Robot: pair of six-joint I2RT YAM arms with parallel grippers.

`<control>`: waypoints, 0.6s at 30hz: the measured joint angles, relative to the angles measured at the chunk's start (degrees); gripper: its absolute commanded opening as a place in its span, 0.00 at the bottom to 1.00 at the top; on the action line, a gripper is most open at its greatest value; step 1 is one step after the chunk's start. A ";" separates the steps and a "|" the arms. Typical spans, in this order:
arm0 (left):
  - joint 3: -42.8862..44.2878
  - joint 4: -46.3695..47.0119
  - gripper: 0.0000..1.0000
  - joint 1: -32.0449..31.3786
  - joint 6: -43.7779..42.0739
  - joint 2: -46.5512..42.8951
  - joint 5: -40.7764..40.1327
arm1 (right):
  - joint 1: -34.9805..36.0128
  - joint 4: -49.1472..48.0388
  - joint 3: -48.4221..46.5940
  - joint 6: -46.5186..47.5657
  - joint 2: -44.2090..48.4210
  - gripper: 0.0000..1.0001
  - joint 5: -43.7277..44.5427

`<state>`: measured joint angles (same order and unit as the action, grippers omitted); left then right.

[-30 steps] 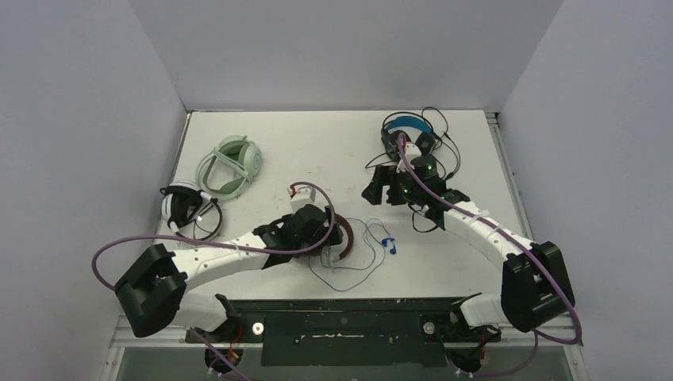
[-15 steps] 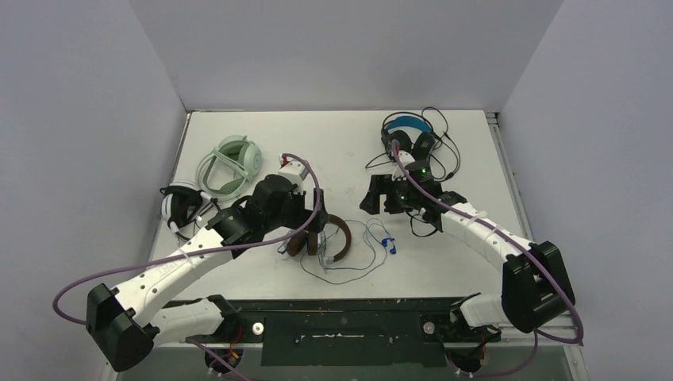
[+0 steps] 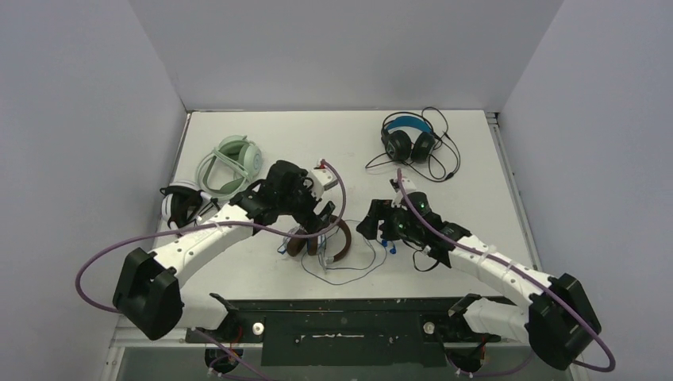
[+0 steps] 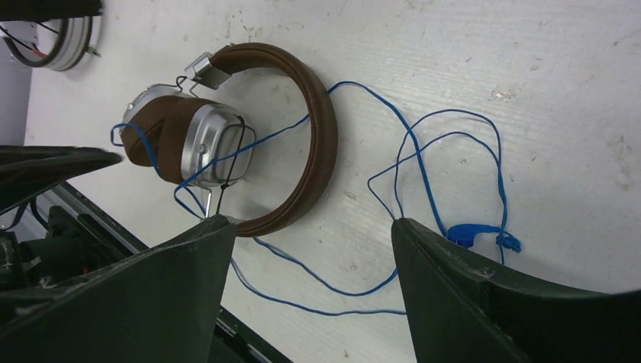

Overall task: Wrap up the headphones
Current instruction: Pick up the headphones from the center of the board.

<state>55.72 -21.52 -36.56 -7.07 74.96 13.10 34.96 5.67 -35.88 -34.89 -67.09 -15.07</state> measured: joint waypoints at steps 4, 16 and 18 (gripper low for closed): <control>2.58 -0.39 0.85 2.21 -10.49 6.05 5.53 | 1.05 -0.07 1.99 -2.32 6.82 0.77 3.96; 23.26 -16.68 0.68 4.76 -40.52 31.36 11.32 | 1.05 0.76 1.95 -2.23 14.93 0.78 9.88; 25.51 -18.91 0.66 4.39 -42.69 34.21 10.84 | 1.05 1.14 1.95 -2.19 15.89 0.78 10.40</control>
<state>81.23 -40.42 -32.16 -49.76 109.16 23.94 36.01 6.81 -33.93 -37.08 -51.20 -4.67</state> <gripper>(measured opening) 0.687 0.776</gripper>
